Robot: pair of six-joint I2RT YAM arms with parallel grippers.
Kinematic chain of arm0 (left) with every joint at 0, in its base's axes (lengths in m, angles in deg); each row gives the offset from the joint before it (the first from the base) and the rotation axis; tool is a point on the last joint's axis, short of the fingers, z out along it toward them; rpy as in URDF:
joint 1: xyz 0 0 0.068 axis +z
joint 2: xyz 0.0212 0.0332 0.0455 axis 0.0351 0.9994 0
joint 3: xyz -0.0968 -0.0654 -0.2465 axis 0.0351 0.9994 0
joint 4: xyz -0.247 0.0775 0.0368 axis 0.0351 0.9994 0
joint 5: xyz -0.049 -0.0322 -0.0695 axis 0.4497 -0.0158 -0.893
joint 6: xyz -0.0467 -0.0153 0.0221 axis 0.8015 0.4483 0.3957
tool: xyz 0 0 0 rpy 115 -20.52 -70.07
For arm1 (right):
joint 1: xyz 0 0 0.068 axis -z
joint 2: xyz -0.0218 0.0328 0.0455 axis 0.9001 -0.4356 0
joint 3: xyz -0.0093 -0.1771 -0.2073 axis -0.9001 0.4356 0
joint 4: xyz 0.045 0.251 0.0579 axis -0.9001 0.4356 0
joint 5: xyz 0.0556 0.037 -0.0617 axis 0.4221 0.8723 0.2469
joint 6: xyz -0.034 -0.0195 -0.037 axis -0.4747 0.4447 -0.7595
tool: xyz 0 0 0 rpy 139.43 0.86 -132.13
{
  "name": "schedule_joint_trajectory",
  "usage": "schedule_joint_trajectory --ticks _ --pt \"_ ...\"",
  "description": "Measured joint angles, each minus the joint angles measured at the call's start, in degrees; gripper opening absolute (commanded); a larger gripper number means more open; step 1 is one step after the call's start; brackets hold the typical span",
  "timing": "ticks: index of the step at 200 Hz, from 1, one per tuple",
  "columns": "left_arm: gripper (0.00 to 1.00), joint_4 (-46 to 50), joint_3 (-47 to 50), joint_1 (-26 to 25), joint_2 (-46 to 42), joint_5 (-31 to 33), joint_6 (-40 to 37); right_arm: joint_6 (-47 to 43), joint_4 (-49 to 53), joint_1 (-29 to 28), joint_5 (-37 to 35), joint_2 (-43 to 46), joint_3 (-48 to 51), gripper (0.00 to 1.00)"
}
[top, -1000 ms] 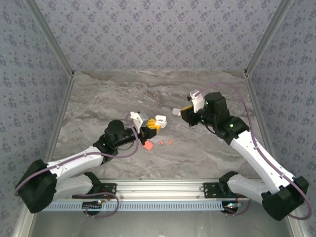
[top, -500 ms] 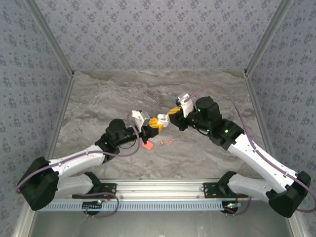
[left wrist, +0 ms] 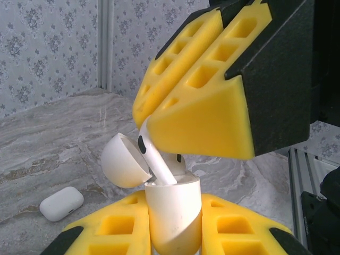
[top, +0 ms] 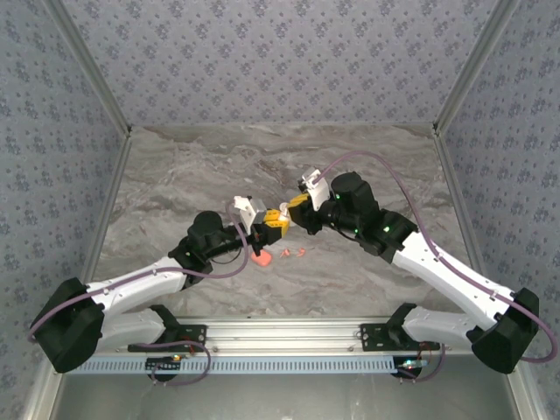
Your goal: Insert the wireless bluetooth earbuds into the charging case
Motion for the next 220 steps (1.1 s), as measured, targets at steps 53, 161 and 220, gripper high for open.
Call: schedule_joint_trajectory --ticks 53,161,220 --pt "0.0 -0.2 0.0 -0.1 0.0 0.0 0.0 0.7 0.6 0.0 3.2 -0.2 -0.2 0.22" --pt "0.0 -1.3 0.0 -0.1 0.0 0.0 0.0 2.6 4.5 4.5 11.5 -1.3 -10.2 0.53" --pt "0.0 -2.2 -0.1 -0.1 -0.7 -0.7 0.9 11.3 0.4 15.3 22.2 1.8 -2.9 0.98"
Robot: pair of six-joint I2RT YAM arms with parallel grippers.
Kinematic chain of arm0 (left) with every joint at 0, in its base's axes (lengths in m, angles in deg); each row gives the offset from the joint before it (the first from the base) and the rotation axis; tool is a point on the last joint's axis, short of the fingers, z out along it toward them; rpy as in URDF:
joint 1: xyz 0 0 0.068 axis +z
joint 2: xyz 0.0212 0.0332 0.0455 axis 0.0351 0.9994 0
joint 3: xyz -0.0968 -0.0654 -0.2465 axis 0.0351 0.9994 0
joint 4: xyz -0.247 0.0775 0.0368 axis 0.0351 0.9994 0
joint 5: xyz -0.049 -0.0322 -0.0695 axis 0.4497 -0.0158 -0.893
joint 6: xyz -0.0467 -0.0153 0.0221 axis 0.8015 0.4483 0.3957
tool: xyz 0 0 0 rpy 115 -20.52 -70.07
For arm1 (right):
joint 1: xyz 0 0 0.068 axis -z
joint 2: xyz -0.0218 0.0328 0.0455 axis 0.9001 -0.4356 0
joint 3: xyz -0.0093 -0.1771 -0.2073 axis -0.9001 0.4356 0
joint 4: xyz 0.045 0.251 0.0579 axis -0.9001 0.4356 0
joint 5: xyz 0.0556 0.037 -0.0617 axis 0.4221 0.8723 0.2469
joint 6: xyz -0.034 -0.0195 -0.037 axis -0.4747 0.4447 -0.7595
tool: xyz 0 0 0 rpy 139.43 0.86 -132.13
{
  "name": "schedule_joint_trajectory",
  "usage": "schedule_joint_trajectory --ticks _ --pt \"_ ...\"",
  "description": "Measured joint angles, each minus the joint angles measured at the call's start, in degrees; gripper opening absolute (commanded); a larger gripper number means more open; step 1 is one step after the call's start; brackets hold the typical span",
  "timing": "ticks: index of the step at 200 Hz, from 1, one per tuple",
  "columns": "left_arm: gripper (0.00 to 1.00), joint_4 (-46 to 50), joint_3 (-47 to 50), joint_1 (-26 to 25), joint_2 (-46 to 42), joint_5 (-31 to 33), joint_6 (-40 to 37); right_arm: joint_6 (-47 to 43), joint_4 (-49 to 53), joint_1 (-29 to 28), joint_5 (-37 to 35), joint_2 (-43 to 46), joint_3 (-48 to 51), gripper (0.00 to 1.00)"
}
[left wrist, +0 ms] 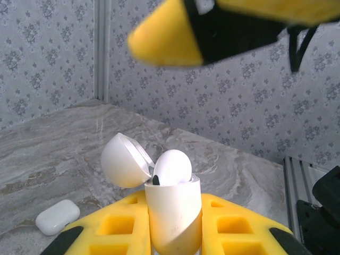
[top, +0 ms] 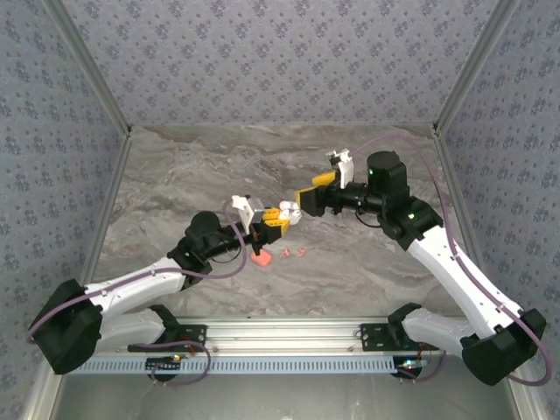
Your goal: Insert the wireless bluetooth earbuds into the charging case
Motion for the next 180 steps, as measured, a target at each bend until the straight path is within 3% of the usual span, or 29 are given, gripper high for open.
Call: schedule_joint_trajectory --ticks 48,94,180 --pt "0.0 -1.3 -0.5 -0.5 0.0 -1.0 1.0 8.2 -6.5 0.3 8.4 -2.2 4.5 1.0" --pt "0.0 -2.2 -1.2 -1.1 0.1 -1.0 1.1 10.8 -9.2 -1.0 12.0 -3.7 4.5 1.0" --pt "0.0 -2.1 -1.2 -1.4 0.1 -1.0 1.0 11.1 -7.1 -1.9 14.3 -4.0 4.4 0.81"
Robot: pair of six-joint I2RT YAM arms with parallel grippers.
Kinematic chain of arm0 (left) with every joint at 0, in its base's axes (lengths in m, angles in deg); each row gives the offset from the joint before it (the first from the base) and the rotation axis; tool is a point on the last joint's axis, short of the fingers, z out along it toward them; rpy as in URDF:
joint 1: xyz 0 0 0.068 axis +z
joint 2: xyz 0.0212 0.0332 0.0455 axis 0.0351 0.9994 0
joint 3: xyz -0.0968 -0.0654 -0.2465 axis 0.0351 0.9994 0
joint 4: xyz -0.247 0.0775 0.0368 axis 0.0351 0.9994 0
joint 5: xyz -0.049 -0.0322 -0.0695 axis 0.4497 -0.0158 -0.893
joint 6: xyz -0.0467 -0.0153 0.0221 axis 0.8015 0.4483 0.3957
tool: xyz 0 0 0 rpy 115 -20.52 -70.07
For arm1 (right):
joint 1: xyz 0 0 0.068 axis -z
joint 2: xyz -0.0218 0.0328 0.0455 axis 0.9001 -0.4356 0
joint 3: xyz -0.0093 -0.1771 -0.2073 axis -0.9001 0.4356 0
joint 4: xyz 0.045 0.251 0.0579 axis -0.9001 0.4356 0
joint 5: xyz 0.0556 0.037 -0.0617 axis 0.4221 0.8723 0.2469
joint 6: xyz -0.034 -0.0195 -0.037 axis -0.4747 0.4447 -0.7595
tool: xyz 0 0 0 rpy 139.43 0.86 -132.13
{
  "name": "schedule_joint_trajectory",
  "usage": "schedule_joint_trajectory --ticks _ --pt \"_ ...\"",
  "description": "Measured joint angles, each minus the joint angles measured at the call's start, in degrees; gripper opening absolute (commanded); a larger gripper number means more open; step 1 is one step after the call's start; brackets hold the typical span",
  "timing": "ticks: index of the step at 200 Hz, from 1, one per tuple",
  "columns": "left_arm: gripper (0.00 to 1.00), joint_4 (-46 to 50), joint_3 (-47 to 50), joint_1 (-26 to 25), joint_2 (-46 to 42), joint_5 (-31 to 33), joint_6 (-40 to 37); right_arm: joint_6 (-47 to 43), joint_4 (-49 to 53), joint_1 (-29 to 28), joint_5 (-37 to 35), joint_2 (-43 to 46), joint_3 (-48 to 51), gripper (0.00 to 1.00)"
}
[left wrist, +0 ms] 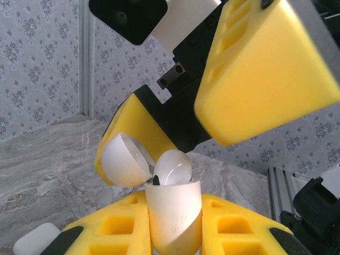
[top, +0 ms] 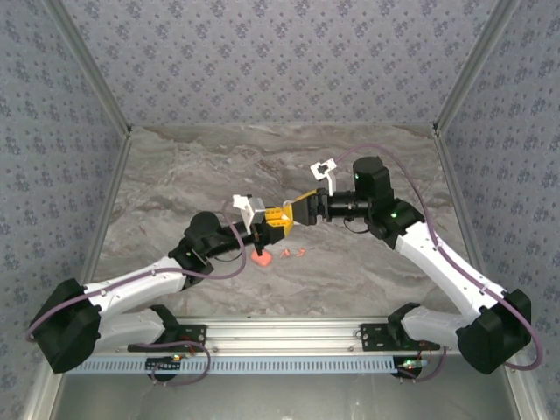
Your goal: Insert the wireless bluetooth earbuds into the charging case
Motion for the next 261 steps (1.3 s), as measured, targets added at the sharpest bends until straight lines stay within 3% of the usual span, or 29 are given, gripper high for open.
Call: schedule_joint_trajectory --ticks 101,140,190,224,261 --pt "0.0 2.1 0.0 0.0 0.0 1.6 0.0 -3.2 3.3 -0.6 -2.3 4.3 0.0 0.82" --pt "0.0 3.5 -0.3 0.0 0.0 2.2 0.0 -6.5 11.1 0.4 -10.2 5.0 -2.1 0.87" --pt "0.0 11.0 -5.4 0.6 2.8 6.3 2.3 -6.8 20.6 13.6 -24.8 13.0 -2.8 1.0" --pt "0.0 16.7 -11.3 5.2 12.1 7.5 9.7 -3.5 20.6 22.7 -25.9 18.5 4.6 1.0" --pt "0.0 23.2 -16.9 9.8 21.9 9.3 17.8 -0.9 22.1 29.0 -24.4 20.7 10.6 1.0"
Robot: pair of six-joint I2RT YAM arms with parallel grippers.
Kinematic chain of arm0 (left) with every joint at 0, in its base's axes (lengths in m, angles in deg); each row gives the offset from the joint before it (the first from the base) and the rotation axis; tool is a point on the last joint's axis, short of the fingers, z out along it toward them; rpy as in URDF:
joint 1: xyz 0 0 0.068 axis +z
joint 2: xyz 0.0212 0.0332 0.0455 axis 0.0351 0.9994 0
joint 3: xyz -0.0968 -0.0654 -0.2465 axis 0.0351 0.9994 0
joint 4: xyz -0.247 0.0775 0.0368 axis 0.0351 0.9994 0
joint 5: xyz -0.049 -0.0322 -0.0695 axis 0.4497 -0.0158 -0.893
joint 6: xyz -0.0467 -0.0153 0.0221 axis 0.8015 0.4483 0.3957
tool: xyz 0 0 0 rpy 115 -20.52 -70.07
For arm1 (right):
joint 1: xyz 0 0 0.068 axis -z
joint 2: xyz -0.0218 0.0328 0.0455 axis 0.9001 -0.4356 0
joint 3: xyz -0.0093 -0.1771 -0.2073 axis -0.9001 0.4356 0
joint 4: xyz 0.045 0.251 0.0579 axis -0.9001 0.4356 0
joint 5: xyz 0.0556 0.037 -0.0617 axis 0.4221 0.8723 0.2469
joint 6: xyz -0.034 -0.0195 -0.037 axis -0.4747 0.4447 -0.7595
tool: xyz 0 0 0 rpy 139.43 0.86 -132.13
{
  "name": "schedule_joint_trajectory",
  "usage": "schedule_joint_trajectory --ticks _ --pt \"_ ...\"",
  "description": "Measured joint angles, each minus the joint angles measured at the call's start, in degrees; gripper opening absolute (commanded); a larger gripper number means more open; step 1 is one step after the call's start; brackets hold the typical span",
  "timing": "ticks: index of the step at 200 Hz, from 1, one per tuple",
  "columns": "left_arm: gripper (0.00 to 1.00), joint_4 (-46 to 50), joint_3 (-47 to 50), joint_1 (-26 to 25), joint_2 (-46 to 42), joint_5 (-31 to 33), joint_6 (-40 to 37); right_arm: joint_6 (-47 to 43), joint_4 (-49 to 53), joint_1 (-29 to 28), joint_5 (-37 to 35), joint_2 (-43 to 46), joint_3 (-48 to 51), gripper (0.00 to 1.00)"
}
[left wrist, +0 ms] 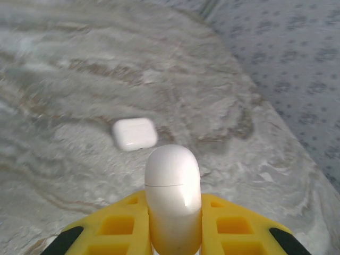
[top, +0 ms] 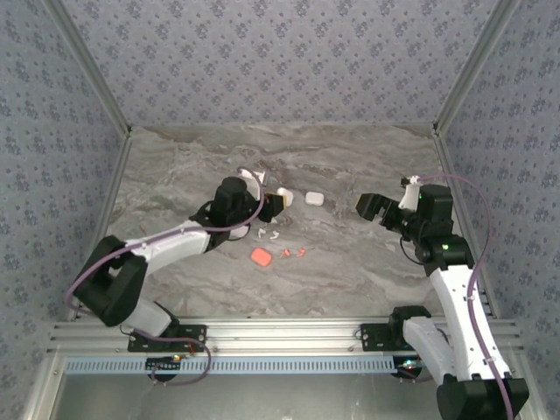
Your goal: Insert the wireless bluetooth earbuds into the charging case
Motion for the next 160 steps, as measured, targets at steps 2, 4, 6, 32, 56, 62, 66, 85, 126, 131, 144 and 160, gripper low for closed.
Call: schedule_joint_trajectory --ticks 2,4,6,32,56,62,66,85,126,131,144,160 --pt "0.0 0.3 -0.4 0.2 0.6 0.0 0.3 0.0 0.2 0.3 0.1 0.1 0.1 1.0" --pt "0.0 0.7 -0.9 0.4 1.1 0.0 0.7 0.0 0.2 0.6 0.2 0.2 0.2 1.0" --pt "0.0 1.1 -1.3 0.6 1.5 0.0 1.1 0.0 0.5 0.9 0.3 0.3 0.2 1.0" --pt "0.0 3.8 -7.2 2.1 7.2 -0.4 4.3 0.0 1.6 3.1 1.7 1.9 0.3 1.0" --pt "0.0 5.6 -11.6 3.0 11.6 -1.1 6.8 0.0 2.0 3.7 2.4 3.0 0.4 1.0" --pt "0.0 6.3 -12.9 3.2 12.9 -1.3 7.4 0.0 2.1 3.8 2.6 3.1 0.5 1.0" --pt "0.0 6.6 -13.5 3.3 13.6 -1.4 7.8 0.0 2.1 3.8 2.7 3.2 0.5 1.0" --pt "0.02 7.5 -16.3 4.0 17.6 -2.5 9.8 0.0 2.5 3.9 3.1 3.6 0.9 1.0" --pt "0.05 8.3 -20.3 4.9 25.7 -5.3 12.2 0.0 3.0 4.1 3.3 4.1 1.2 1.0" --pt "0.05 8.4 -20.7 4.9 26.4 -5.6 12.4 0.0 3.0 4.1 3.4 4.1 1.2 1.0" --pt "0.07 8.4 -21.4 4.9 27.8 -6.2 12.9 0.0 3.3 4.1 3.6 4.1 1.2 1.0" --pt "0.12 8.0 -21.7 4.9 29.0 -6.7 13.5 0.0 4.0 4.1 3.7 4.2 1.2 1.0"
